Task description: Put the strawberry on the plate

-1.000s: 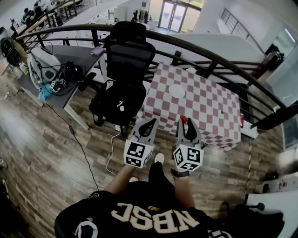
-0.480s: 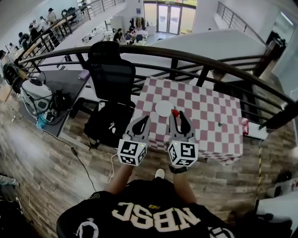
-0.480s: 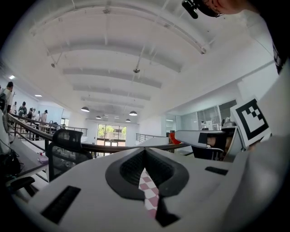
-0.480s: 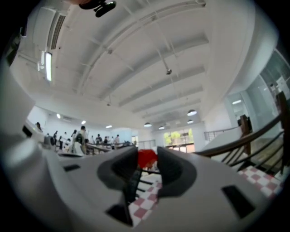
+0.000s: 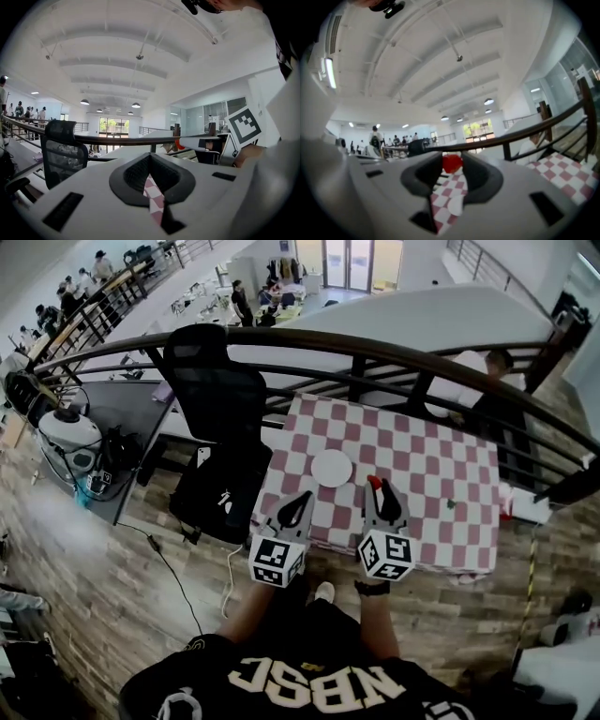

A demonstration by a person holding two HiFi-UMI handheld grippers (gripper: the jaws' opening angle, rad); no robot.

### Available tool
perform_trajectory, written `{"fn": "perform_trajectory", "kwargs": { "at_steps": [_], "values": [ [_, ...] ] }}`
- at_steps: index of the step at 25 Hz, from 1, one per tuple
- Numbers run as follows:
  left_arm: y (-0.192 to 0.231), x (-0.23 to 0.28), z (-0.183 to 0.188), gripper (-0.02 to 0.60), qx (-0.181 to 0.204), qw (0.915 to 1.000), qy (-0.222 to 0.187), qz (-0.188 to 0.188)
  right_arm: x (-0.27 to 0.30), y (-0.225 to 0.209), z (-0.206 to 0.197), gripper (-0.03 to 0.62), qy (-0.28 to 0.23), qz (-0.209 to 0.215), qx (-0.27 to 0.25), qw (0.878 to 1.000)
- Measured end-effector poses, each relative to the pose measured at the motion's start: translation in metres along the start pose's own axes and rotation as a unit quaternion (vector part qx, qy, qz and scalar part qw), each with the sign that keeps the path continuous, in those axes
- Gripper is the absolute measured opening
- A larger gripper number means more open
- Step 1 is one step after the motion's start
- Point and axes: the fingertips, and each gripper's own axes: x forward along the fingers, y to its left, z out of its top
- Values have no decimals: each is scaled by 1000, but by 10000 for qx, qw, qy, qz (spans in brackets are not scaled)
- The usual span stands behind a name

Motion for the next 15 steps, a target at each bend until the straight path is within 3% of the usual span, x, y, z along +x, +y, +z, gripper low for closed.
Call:
{"fn": "perform_trajectory", "kwargs": {
  "at_steps": [4, 10, 13, 15],
  "values": [
    [25, 19, -29, 6, -235, 9994, 240, 127, 18, -14, -27, 140, 359, -12, -39, 9993],
    [48, 62, -53, 6, -382, 9977, 565, 20, 50, -32, -43, 140, 830, 12, -268, 9962],
    [58, 80, -68, 6, -380, 9965, 741, -114, 72, -36, -57, 140, 1142, 177, -719, 9907],
    [61, 84, -78, 6, -352, 9953, 871, -247, 82, -32, -72, 140, 1492, 484, -1245, 9797]
  ]
}}
